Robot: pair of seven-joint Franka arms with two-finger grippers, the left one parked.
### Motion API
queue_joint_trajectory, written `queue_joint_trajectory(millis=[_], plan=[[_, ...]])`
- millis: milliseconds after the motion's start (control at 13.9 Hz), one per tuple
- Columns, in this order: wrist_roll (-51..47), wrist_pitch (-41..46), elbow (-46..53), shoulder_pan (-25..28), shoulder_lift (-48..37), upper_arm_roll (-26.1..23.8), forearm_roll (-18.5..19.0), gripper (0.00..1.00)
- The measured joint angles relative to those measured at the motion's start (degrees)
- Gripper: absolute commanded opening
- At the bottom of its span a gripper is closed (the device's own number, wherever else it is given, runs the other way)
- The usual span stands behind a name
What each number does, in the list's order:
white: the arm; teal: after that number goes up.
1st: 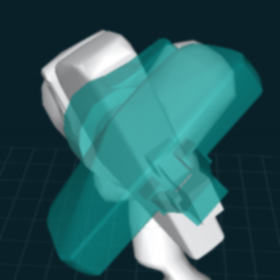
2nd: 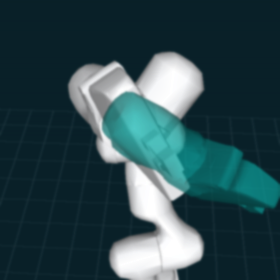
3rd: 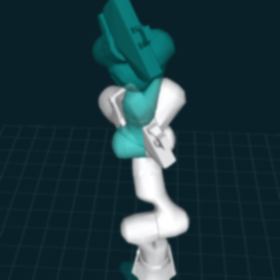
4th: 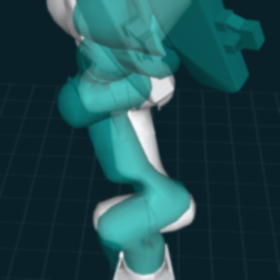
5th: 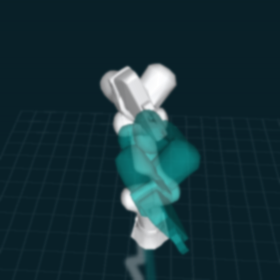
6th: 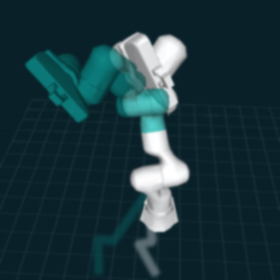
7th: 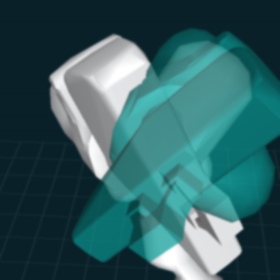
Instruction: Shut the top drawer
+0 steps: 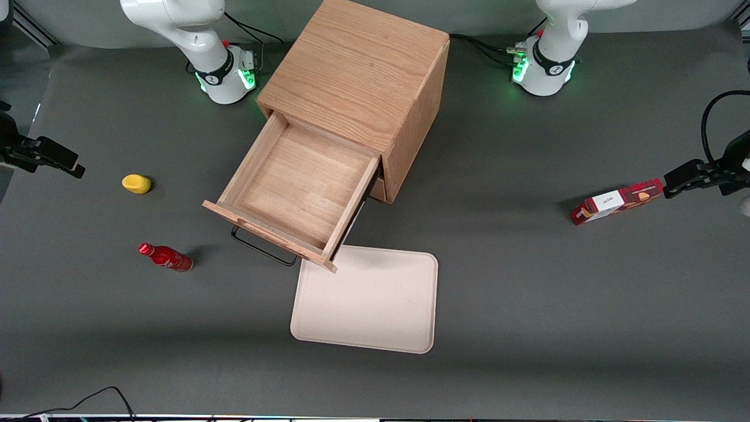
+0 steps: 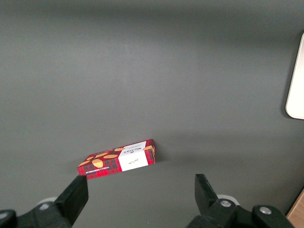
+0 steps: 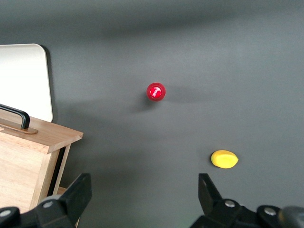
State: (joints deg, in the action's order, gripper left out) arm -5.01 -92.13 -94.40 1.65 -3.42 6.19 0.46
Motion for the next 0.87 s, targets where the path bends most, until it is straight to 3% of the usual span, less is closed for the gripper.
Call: queue_joint_trajectory(millis=[577,865], plan=[[1.11,-0.02,0.05,0.0,0.99,-0.15,0.05,1.0],[12.07,-0.08,3.17,0.01,3.91,-0.34,-0.17,1.0]])
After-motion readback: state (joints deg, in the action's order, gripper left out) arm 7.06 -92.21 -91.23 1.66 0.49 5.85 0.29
